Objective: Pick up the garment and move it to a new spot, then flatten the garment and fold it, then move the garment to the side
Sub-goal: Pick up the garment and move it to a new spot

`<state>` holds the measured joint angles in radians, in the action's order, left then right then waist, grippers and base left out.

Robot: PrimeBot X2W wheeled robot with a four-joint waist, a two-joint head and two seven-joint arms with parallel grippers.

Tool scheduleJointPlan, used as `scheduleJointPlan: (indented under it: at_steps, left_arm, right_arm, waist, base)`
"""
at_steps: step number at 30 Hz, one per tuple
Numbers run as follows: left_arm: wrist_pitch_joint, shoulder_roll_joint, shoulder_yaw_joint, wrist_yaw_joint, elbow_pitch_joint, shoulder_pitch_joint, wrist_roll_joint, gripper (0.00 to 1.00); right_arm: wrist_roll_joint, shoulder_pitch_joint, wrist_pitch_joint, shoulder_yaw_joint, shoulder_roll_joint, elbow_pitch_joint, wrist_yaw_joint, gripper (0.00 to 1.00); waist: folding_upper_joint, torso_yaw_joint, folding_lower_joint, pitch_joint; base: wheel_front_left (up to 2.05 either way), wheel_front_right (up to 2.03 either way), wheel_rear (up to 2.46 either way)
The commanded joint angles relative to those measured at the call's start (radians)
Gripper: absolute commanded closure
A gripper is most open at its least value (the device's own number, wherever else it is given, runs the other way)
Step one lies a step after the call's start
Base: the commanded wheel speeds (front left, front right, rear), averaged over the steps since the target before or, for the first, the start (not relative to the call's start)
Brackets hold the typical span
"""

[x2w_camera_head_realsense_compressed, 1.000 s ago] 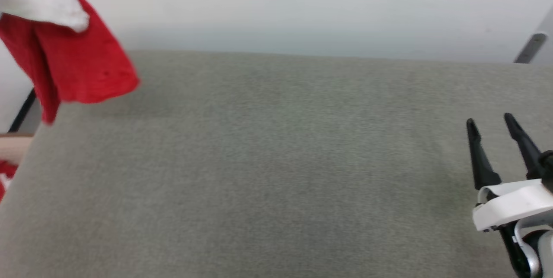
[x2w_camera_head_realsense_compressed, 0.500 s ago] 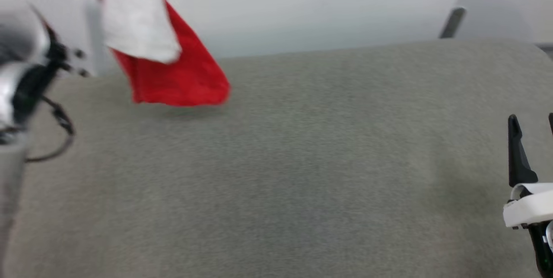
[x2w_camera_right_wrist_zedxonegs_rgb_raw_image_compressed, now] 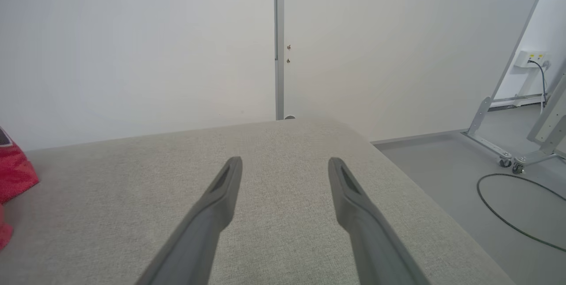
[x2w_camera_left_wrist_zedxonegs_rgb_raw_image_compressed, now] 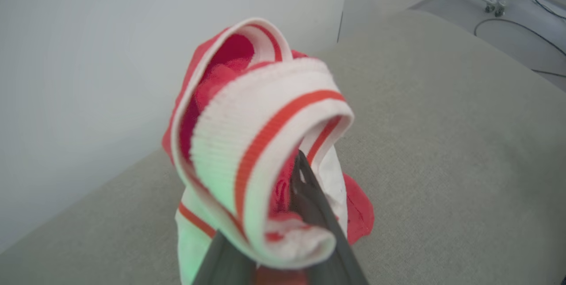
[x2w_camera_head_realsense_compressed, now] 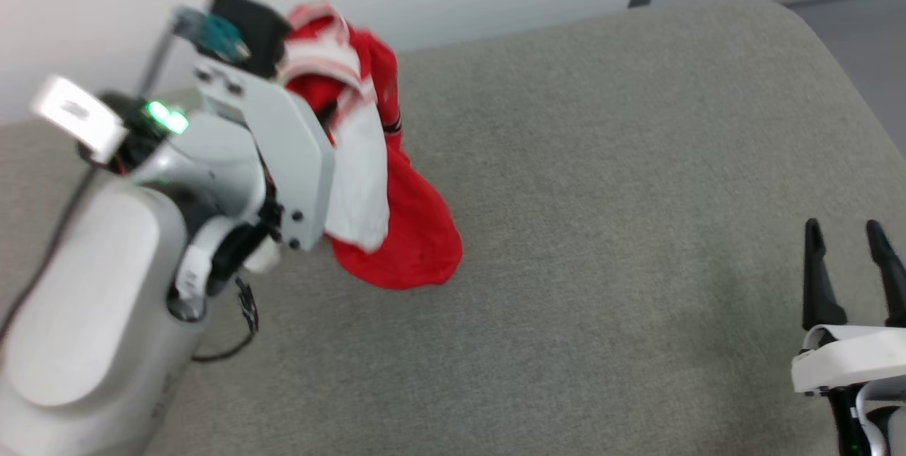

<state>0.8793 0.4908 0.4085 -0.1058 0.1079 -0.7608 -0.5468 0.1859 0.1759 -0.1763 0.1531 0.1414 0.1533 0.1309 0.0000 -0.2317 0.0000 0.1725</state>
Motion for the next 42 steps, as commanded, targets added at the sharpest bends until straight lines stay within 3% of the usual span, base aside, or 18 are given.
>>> scheduleJointPlan:
  at_steps: [1,23,24,25,26,27,28,33,42]
  left_arm:
    - [-0.004,-0.003,0.009,0.003,-0.025,0.023,-0.006,1.00]
    - [-0.025,-0.086,0.114,0.070,-0.462,0.096,-0.046,1.00]
    - [-0.029,-0.092,0.119,0.077,-0.478,0.095,-0.050,0.95]
    - [-0.032,-0.099,0.123,0.085,-0.494,0.093,-0.053,0.66]
    - [-0.036,-0.103,0.127,0.094,-0.506,0.090,-0.054,0.52]
    - [-0.043,-0.107,0.127,0.101,-0.516,0.086,-0.059,0.29]
    - [-0.048,-0.111,0.128,0.108,-0.523,0.080,-0.062,0.00]
    - [-0.067,-0.119,0.130,0.141,-0.526,0.075,-0.078,0.00]
    - [-0.098,-0.105,0.107,0.153,-0.402,0.112,-0.115,0.00]
  right_arm:
    - [0.009,0.011,-0.012,-0.008,-0.007,0.013,0.000,0.00]
    - [0.024,0.079,-0.071,-0.081,0.003,0.123,0.000,0.00]
    - [0.022,0.078,-0.071,-0.082,0.005,0.124,0.000,0.00]
    - [0.019,0.077,-0.070,-0.085,0.008,0.123,0.000,0.00]
    - [0.017,0.076,-0.069,-0.087,0.011,0.122,0.000,0.00]
    - [0.015,0.075,-0.066,-0.088,0.015,0.121,0.000,0.00]
    - [0.013,0.073,-0.065,-0.089,0.018,0.119,0.000,0.00]
    - [0.006,0.056,-0.048,-0.096,0.039,0.106,0.000,0.00]
    - [0.001,0.018,-0.009,-0.102,0.075,0.065,0.000,0.00]
  waist:
    - [0.0000,-0.031,0.0000,0.034]
    - [0.0000,-0.029,0.0000,0.045]
    - [0.0000,-0.025,0.0000,0.040]
    - [0.0000,-0.021,0.0000,0.034]
    - [0.0000,-0.016,0.0000,0.028]
    - [0.0000,-0.012,0.0000,0.021]
    - [0.0000,-0.006,0.0000,0.013]
    - [0.0000,0.028,0.0000,-0.029]
    - [0.0000,0.121,0.0000,-0.116]
  base:
    - [0.00,0.00,0.00]
    - [0.00,0.00,0.00]
    - [0.00,0.00,0.00]
    - [0.00,0.00,0.00]
    - [0.00,0.00,0.00]
    - [0.00,0.00,0.00]
    - [0.00,0.00,0.00]
    - [0.00,0.00,0.00]
    - [0.00,0.00,0.00]
